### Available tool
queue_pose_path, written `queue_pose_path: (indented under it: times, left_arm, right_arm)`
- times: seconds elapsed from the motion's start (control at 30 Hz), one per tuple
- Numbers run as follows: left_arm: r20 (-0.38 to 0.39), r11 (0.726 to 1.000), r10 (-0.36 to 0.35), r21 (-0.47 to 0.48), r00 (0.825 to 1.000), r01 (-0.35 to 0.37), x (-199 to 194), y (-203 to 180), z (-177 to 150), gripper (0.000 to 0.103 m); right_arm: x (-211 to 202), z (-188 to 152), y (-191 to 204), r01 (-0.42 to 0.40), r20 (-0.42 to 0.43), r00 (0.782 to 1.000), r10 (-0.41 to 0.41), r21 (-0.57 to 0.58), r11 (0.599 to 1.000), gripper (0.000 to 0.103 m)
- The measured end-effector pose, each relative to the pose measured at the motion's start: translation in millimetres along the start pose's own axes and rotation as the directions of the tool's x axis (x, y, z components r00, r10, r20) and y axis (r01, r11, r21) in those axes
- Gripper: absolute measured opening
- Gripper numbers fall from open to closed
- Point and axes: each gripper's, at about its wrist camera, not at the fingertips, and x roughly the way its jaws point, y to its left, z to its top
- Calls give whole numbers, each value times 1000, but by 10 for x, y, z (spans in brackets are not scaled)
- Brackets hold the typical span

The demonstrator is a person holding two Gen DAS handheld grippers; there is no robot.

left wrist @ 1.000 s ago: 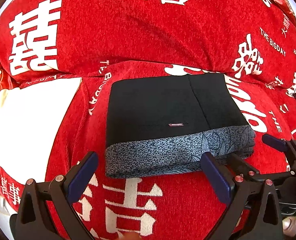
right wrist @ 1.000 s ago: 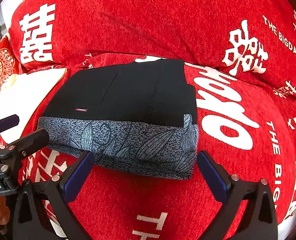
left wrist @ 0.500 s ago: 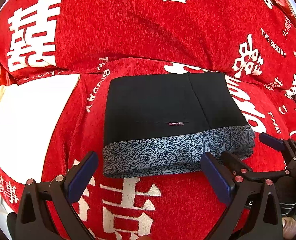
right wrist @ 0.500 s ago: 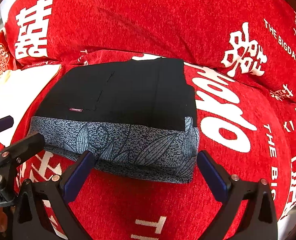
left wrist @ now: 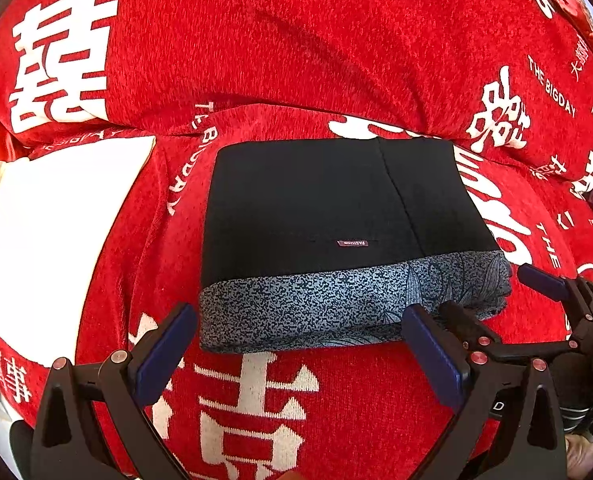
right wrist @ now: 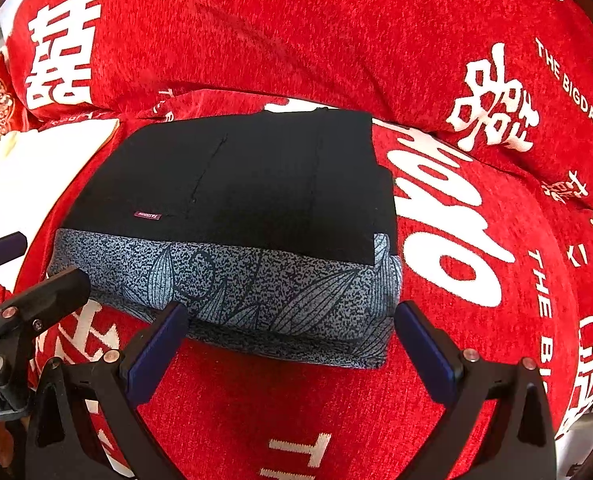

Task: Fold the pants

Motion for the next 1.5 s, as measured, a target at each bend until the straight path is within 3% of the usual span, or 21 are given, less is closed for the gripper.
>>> queue_pose_path:
  times: [1.5]
  left_arm:
    - [-15, 1000, -20, -10, 1000, 20, 22, 49, 117, 103]
  right_arm:
    - [31, 118, 19, -9, -11, 1000, 9, -29, 1000, 103]
